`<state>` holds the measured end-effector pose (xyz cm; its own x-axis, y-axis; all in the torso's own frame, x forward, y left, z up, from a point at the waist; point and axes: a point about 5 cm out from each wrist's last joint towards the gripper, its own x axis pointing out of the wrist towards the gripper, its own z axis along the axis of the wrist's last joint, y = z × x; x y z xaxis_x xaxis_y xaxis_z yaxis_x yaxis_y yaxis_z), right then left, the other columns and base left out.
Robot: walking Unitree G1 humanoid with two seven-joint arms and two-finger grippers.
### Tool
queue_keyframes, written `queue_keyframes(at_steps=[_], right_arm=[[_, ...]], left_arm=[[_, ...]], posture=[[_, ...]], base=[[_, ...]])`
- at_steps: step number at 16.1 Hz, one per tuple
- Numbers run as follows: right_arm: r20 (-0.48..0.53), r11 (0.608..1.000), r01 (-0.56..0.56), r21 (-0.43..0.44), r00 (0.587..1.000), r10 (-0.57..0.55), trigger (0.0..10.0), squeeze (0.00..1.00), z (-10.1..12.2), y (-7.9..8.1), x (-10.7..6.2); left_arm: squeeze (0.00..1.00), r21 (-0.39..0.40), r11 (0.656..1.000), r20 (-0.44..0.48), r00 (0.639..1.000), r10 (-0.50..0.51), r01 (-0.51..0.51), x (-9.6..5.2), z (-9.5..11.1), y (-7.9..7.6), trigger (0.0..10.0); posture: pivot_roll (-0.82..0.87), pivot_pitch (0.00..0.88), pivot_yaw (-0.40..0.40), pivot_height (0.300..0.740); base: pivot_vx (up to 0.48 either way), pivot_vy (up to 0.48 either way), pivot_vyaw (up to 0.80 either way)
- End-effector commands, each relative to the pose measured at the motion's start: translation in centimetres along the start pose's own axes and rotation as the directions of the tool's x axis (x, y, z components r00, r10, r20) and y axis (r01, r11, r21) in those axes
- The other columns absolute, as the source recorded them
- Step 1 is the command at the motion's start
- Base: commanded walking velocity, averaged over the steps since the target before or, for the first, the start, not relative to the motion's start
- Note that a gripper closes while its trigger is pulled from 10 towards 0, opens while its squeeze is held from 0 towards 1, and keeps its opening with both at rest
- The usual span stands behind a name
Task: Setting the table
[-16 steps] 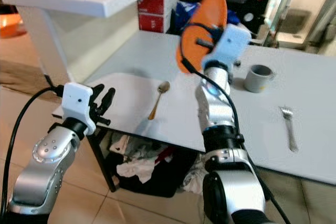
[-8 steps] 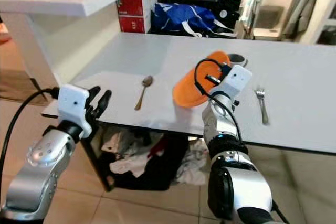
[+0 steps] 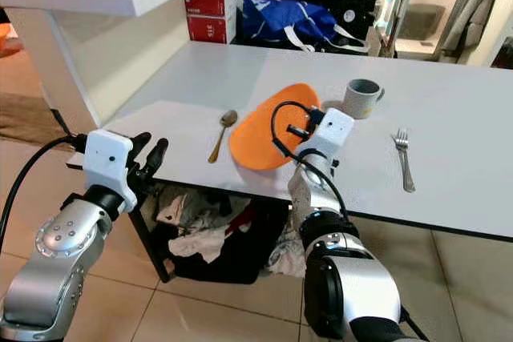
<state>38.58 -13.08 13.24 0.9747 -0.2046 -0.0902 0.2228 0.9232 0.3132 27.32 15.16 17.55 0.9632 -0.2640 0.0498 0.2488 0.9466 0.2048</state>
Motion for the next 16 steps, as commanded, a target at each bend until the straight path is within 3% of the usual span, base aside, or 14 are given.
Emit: queue_keyframes(at_steps=[1, 4, 5, 6, 7, 8, 10, 12, 16], right_arm=[[-0.09, 0.992, 0.014, -0.128, 0.996, -0.026, 10.0, 0.0, -2.5, -0.8, -0.8], [-0.023, 0.964, 0.072, -0.257, 0.996, -0.081, 10.0, 0.0, -2.3, -2.1, -0.8], [-0.025, 0.951, 0.115, -0.287, 0.991, -0.128, 10.0, 0.0, -2.6, -3.3, -0.9], [-0.027, 0.95, 0.12, -0.289, 0.991, -0.134, 10.0, 0.0, -2.6, -3.5, -0.9], [-0.037, 0.947, 0.127, -0.294, 0.989, -0.144, 10.0, 0.0, -3.0, -3.8, -1.0], [-0.043, 0.945, 0.128, -0.301, 0.988, -0.147, 10.0, 0.0, -3.4, -3.9, -1.2], [-0.059, 0.943, 0.118, -0.31, 0.988, -0.143, 10.0, 0.0, -3.9, -3.8, -1.5], [-0.075, 0.939, 0.114, -0.324, 0.987, -0.145, 10.0, 0.0, -4.4, -3.8, -1.7], [-0.112, 0.931, 0.117, -0.346, 0.98, -0.165, 10.0, 0.0, -5.3, -4.5, -2.1]], left_arm=[[0.0, 0.015, 1.0, -0.008, 1.0, 0.001, -0.001, -0.3, 0.1, 0.0, 10.0], [0.0, 0.024, 1.0, -0.016, 1.0, 0.007, -0.006, -0.7, 0.1, 0.4, 10.0], [0.0, 0.03, 1.0, -0.025, 1.0, 0.009, -0.008, -1.0, 0.1, 0.5, 10.0], [0.0, 0.032, 0.999, -0.027, 1.0, 0.01, -0.009, -1.0, 0.1, 0.6, 10.0], [0.0, -0.027, 1.0, -0.038, 0.999, -0.003, 0.001, -1.0, 0.1, 0.4, 10.0], [0.0, -0.154, 0.986, -0.064, 0.995, -0.08, 0.069, -0.7, 0.2, -0.5, 10.0], [0.0, -0.186, 0.97, -0.083, 0.982, -0.172, 0.154, -0.3, 0.4, -1.0, 10.0], [0.0, -0.21, 0.961, -0.095, 0.974, -0.204, 0.18, -0.4, 0.6, -0.3, 10.0], [0.0, -0.348, 0.857, -0.053, 0.905, -0.423, 0.38, -0.1, 3.5, -2.8, 10.0]], posture=[[0.15, 0.043, 0.034, 0.74], [0.16, 0.048, 0.04, 0.74], [0.17, 0.054, 0.046, 0.74], [0.17, 0.054, 0.048, 0.74], [0.18, 0.056, 0.053, 0.74], [0.19, 0.056, 0.06, 0.74], [0.19, 0.054, 0.07, 0.74], [0.19, 0.051, 0.082, 0.74], [0.22, 0.053, 0.103, 0.74]], base=[[0.0, 0.0, 0.0], [0.0, 0.0, 0.0], [0.0, 0.0, 0.0], [0.0, 0.0, 0.0], [0.0, 0.0, 0.0], [0.0, 0.0, 0.0], [0.0, 0.0, 0.0], [0.0, 0.0, 0.0], [0.0, 0.0, 0.0]])
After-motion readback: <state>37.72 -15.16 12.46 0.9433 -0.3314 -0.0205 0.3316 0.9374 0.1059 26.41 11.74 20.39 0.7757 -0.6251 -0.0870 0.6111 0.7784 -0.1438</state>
